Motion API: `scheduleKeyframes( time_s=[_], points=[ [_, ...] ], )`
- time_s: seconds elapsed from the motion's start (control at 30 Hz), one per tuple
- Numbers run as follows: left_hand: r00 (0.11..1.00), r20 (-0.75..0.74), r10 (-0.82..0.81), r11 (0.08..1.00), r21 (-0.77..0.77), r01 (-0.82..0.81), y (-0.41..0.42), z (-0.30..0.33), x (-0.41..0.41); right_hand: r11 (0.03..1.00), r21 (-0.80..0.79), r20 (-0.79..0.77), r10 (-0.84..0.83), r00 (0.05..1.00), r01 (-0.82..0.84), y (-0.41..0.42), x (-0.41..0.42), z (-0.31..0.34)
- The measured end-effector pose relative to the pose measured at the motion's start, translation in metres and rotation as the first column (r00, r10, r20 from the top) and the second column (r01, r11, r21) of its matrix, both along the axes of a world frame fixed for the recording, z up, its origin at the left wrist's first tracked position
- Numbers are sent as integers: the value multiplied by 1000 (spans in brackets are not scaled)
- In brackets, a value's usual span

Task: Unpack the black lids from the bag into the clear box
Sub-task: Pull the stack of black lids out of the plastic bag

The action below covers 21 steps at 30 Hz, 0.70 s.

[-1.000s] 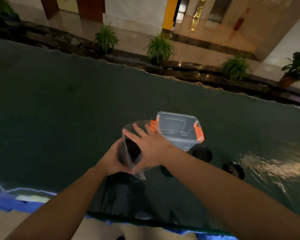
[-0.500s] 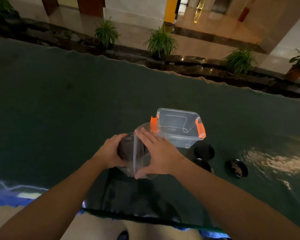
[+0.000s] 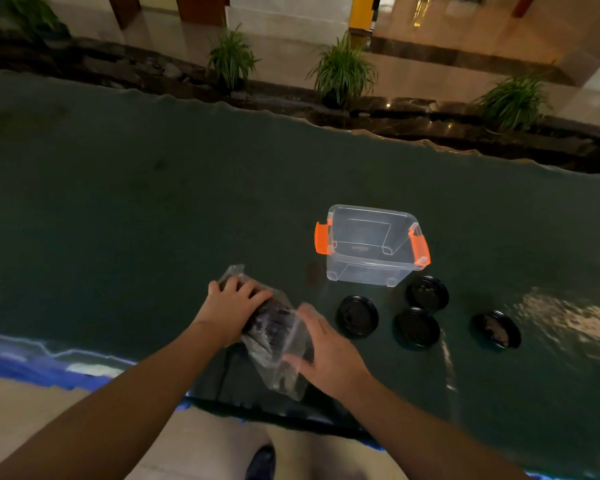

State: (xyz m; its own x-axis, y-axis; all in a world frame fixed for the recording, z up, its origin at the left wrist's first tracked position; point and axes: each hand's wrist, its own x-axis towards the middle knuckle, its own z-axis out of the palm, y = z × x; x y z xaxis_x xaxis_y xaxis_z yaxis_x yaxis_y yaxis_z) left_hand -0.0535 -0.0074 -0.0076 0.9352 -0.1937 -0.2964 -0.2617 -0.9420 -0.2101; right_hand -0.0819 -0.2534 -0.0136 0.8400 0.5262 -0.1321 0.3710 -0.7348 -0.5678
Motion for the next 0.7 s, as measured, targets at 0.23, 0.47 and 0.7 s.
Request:
scheduleKeyframes(
  time_s=[0.23,0.47,0.7],
  points=[
    [1000,10,-25,999,30,25,-6,-1,1,998,-55,-37,-40,999,38,-10,1,-13],
    [1000,5,-2,993,-119,3,7,-4,-4,996,-28,-27,88,996,-89,-12,6,-17],
    [980,68,185,953,-256,-162,17,-1,-11,948,-154,106,297,949,-280,1,25,-15]
  ],
)
